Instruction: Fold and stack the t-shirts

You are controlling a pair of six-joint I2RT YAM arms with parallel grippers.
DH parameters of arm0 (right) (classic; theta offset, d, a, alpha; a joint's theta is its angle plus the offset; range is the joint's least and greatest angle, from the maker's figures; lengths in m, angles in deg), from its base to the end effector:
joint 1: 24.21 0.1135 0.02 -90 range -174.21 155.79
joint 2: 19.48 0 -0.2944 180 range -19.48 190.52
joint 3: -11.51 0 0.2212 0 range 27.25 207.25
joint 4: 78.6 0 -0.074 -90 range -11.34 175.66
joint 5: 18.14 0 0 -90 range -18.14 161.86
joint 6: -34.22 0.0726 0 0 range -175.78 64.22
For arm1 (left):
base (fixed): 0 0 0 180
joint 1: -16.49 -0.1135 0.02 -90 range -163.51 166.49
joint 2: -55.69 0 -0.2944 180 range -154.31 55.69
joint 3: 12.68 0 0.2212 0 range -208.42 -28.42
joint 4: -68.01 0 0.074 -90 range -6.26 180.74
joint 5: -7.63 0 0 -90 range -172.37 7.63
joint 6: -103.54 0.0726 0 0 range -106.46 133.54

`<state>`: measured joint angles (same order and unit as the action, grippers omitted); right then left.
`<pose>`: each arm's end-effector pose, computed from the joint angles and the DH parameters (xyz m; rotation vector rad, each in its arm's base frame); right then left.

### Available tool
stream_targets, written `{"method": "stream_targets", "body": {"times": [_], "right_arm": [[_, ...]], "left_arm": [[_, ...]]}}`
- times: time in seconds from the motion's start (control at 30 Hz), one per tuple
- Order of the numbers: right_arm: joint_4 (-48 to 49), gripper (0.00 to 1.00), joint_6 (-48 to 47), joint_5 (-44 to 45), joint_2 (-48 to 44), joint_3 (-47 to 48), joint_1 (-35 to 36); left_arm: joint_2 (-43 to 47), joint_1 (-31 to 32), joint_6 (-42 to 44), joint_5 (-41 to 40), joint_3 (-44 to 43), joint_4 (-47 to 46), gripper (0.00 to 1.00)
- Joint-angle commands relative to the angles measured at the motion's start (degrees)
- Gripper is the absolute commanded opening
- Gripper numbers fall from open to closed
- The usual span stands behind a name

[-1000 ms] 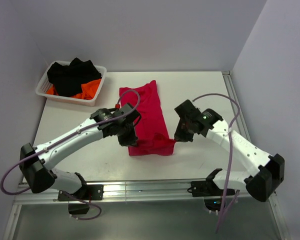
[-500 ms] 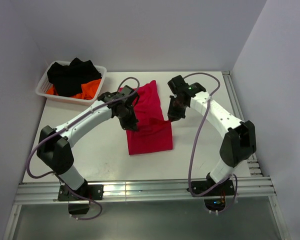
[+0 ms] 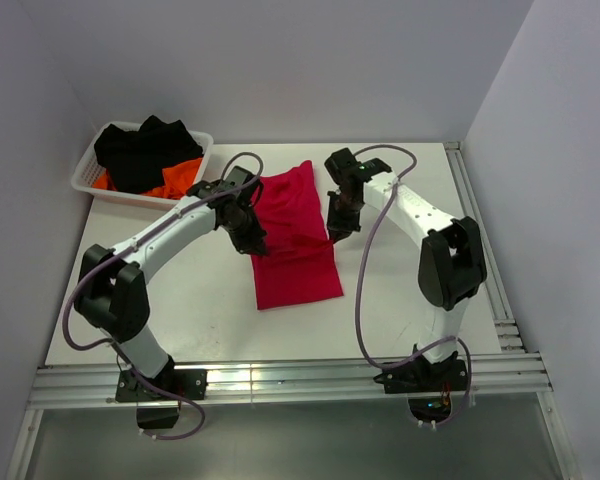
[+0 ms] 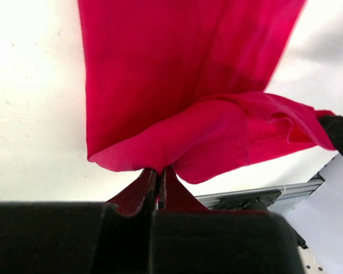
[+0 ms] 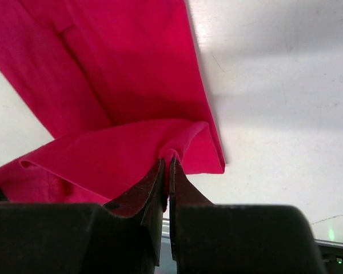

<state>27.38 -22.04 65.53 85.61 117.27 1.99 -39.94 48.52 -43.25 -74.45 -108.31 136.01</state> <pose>0.3192 0.1660 0.2603 0.1686 2.9192 0.3538 0.2700 -0.1807 0.2712 -0.5865 2.8550 -0.5405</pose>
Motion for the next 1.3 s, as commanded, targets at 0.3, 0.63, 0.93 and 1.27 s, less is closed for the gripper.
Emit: {"method": "stream_targets", "body": {"times": [0.3,0.63,0.93,1.27], "right_arm": [[0.5,0.72,-2.4,0.6,13.4,15.9,-1.5],[-3.2,1.0,-2.0,3.5,11.5,29.5,-3.8],[9.7,1.0,1.3,5.8,-10.7,-2.6,-3.8],[13.4,1.0,6.7,5.9,-17.3,-14.8,1.6]], "left_arm": [[-11.4,-6.0,1.3,4.5,0.6,-8.2,0.28],[-9.9,-11.5,5.2,-2.6,-16.1,-3.8,0.93],[2.0,-11.6,4.6,0.2,-7.2,-3.8,0.87],[19.8,-11.5,7.0,1.3,14.8,-5.4,0.87]]}}
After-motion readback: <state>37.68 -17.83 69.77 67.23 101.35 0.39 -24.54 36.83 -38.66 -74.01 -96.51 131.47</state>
